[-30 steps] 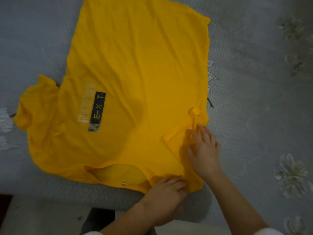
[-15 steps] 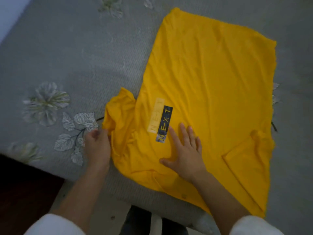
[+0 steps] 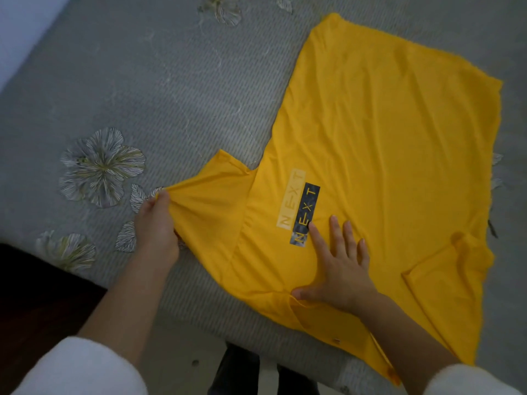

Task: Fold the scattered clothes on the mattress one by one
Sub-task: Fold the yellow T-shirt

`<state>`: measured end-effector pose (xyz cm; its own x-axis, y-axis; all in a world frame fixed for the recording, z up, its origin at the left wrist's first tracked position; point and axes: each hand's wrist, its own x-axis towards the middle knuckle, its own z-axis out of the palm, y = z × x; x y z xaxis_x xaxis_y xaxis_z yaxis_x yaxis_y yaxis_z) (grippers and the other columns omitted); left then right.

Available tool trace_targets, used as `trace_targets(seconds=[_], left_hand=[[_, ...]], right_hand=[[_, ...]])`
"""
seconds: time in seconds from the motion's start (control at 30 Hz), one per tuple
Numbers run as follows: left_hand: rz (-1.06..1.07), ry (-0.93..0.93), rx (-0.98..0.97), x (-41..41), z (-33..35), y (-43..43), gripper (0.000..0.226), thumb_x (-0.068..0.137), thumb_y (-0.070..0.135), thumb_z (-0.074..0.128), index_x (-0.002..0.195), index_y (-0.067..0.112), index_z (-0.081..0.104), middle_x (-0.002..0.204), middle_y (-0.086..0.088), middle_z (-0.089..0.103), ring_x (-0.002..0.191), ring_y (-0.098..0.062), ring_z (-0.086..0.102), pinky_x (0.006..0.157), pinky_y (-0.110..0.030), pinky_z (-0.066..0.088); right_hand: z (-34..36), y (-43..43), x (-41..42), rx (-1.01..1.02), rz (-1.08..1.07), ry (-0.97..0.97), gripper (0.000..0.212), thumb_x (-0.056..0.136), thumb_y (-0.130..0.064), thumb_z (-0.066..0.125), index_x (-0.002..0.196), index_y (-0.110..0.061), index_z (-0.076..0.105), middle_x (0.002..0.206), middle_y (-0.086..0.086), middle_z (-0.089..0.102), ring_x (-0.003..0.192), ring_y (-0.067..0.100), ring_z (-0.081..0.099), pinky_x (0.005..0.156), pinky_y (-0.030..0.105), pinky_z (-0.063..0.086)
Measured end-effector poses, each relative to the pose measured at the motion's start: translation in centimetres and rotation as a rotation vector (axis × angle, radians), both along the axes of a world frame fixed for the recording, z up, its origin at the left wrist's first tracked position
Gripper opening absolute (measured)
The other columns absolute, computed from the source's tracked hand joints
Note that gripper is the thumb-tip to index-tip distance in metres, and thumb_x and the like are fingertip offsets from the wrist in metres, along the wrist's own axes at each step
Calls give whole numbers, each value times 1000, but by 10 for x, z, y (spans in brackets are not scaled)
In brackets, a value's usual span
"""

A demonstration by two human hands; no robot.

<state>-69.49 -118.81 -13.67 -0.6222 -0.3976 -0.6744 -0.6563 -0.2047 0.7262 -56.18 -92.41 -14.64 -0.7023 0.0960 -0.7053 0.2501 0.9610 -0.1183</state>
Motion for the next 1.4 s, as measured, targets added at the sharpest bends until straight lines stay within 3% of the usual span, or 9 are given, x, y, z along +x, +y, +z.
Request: trace_targets(seconds=[0.23, 0.3, 0.4, 0.63, 0.83, 0.93, 1.13, 1.3, 1.4], left_hand=[[-742, 581, -466, 38, 28, 51, 18, 92, 38, 52, 79, 29, 44, 73, 9, 52, 65, 2, 46, 59, -13, 35], [-1185, 712, -539, 55, 20, 63, 14, 90, 42, 47, 83, 32, 41, 100, 4, 63, 97, 6, 51, 82, -11, 39], [-1617, 729, -671, 74, -3, 64, 35, 89, 51, 43, 119, 34, 43, 151, 4, 36, 146, -7, 10, 118, -38, 17], [-1842, 668, -1043, 69, -35, 54, 67, 96, 59, 19, 153, 24, 16, 160, -8, 9, 148, -26, 4, 117, -46, 6], [-1935, 656, -1047, 86, -31, 52, 71, 94, 64, 18, 153, 24, 17, 160, -9, 11, 148, -24, 5, 115, -46, 5], [-2032, 746, -955, 111, -24, 47, 78, 89, 68, 31, 153, 26, 16, 160, -10, 10, 148, -25, 6, 115, -46, 6], [-2103, 695, -1045, 140, -25, 48, 95, 65, 58, 53, 151, 29, 25, 157, -21, 12, 144, -40, 10, 112, -51, 9], [-2041, 614, -1159, 141, -19, 73, 64, 76, 49, 41, 136, 28, 40, 138, -27, 48, 124, -48, 47, 91, -61, 46], [-1998, 576, -1150, 138, -8, 79, 52, 74, 36, 72, 124, 28, 58, 129, -24, 57, 115, -45, 57, 79, -58, 51]], right_hand=[[-1, 0, 1, -21, -10, 14, 133, 53, -87, 58, 134, -45, -39, 142, -1, -51, 133, 27, -45, 114, 53, -16], [-1, 0, 2, -25, -13, 35, 133, 54, -86, 60, 137, -46, -36, 144, -2, -49, 133, 27, -44, 113, 52, -16], [1, 0, 3, -62, -18, 74, 127, 60, -79, 65, 140, -47, -29, 146, -4, -46, 136, 23, -41, 114, 50, -14], [12, 44, 53, 49, -236, 490, 75, 85, -69, 32, 150, -41, 5, 159, -9, -9, 146, 12, -15, 115, 35, -8], [11, 104, 141, 91, -302, 203, 81, 75, -80, 6, 146, -44, -10, 156, -12, -17, 145, 10, -18, 118, 41, -5], [22, 121, 175, 36, -224, 310, 77, 88, -74, 15, 152, -33, 14, 160, -3, 12, 148, 16, 1, 115, 41, 8], [17, 122, 225, -17, 120, 296, 92, 74, -59, 51, 153, -27, 17, 161, 6, 11, 148, 27, 5, 112, 47, 14], [0, 109, 208, 119, 106, 390, 100, 61, -46, 73, 149, -20, 31, 155, 19, 27, 142, 37, 24, 110, 54, 16], [-9, 111, 190, 114, -36, 454, 76, 63, -15, 78, 135, -12, 51, 137, 22, 51, 122, 42, 52, 94, 56, 47]])
